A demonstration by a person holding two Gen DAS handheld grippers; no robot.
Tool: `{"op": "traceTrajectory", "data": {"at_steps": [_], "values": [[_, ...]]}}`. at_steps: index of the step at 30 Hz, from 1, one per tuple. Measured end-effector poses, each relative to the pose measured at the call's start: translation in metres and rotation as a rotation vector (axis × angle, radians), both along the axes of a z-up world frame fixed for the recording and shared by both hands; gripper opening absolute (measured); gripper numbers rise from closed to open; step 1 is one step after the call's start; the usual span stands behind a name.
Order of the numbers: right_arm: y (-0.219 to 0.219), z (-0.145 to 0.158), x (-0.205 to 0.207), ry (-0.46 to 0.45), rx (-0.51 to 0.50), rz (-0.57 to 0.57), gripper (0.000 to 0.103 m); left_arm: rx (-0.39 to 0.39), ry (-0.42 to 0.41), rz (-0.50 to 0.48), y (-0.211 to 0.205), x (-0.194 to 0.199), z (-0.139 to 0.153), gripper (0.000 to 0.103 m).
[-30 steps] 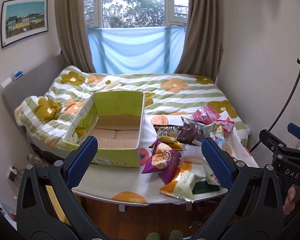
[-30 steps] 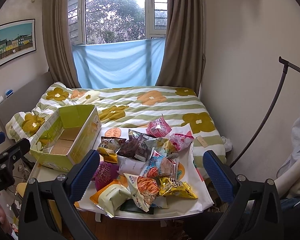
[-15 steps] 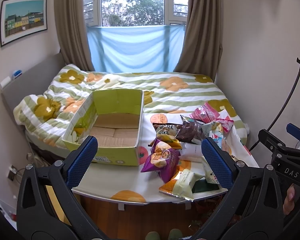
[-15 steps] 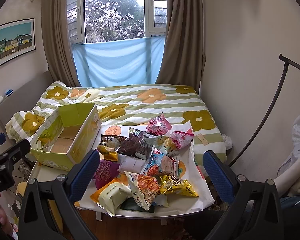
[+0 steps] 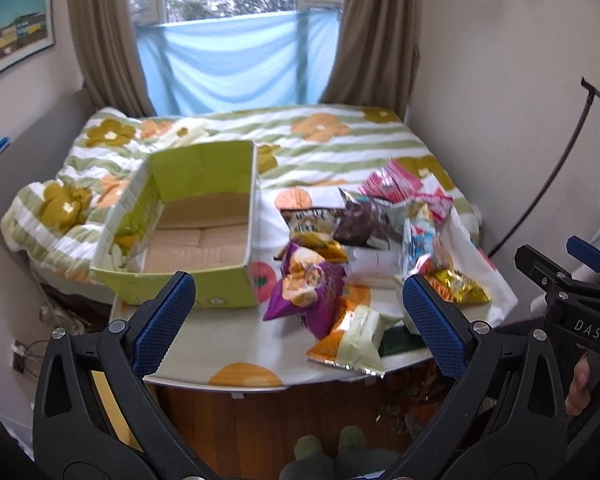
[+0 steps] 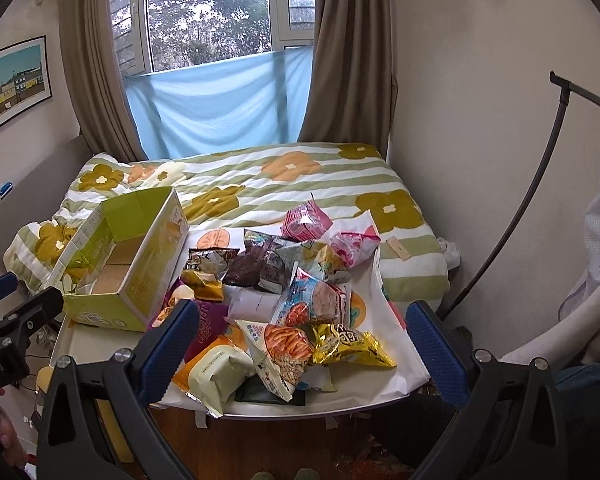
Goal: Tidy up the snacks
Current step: 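Grasp the orange-and-cream bag with left tool while right tool grasps the orange stick-snack bag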
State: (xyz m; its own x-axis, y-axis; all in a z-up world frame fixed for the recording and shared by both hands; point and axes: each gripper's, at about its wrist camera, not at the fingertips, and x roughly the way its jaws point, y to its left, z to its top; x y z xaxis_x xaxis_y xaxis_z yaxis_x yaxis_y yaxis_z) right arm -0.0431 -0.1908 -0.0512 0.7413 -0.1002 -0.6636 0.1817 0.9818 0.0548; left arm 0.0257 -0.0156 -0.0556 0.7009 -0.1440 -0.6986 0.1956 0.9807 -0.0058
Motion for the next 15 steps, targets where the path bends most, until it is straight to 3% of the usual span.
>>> {"op": "traceTrajectory", "data": {"at_steps": [8,15], "values": [[0.002,-0.048,0.010,0.092,0.007,-0.024,0.103,-0.019,0.134,-0.151,-0.012,0.029,-0.073,0.103],[-0.003,-0.106,0.022,0.181,0.047,0.040,0.103,0.012,0.228,-0.287,-0.033,0.046,-0.147,0.103]]}}
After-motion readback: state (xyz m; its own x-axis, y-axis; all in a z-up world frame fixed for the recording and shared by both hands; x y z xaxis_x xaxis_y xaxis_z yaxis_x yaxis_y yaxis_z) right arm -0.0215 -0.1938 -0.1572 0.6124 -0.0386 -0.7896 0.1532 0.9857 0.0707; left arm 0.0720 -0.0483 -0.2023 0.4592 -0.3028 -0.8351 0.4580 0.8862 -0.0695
